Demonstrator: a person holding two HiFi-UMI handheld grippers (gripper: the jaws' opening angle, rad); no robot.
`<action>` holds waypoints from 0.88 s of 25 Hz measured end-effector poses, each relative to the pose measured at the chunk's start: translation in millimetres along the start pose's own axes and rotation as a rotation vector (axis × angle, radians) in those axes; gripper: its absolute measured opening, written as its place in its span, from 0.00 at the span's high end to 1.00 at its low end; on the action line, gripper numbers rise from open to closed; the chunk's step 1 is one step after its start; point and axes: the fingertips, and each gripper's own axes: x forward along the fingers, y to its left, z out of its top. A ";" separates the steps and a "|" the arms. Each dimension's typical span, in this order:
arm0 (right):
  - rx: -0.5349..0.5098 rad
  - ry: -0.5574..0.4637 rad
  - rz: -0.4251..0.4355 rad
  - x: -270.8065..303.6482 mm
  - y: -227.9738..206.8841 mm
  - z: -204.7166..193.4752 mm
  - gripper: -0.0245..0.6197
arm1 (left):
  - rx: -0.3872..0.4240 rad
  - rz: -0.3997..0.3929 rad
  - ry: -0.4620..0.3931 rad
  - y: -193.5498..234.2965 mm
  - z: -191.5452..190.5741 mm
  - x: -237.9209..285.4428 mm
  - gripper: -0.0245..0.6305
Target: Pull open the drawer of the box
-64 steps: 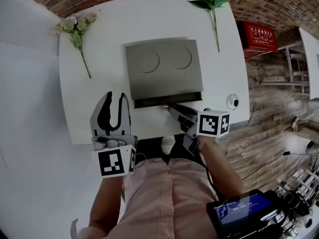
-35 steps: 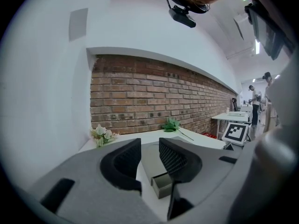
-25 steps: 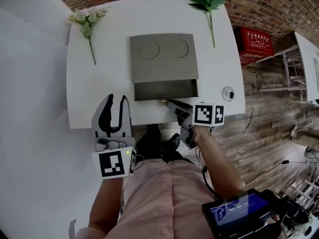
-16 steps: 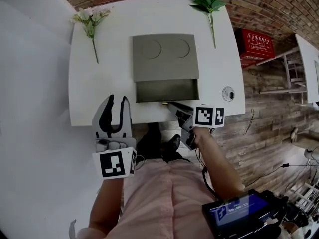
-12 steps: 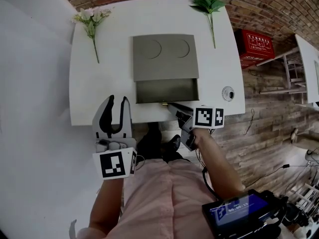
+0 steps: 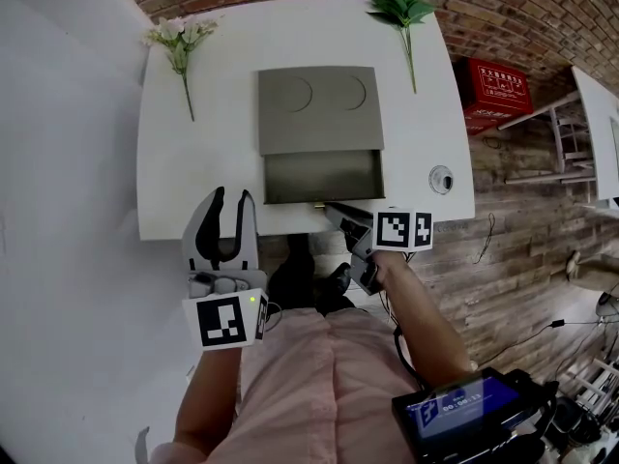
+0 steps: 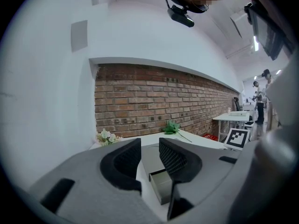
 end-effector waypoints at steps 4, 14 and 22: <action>-0.002 0.002 0.001 -1.9 -0.2 -4.9 0.87 | 0.001 0.004 -0.002 -1.8 0.3 -4.4 0.77; 0.000 0.011 0.003 -5.4 -1.2 -12.5 0.88 | 0.001 0.000 -0.007 -8.5 3.8 -6.7 0.77; -0.001 0.024 0.008 -10.4 -2.8 -25.7 0.88 | 0.002 -0.003 -0.011 -18.9 5.9 -12.6 0.77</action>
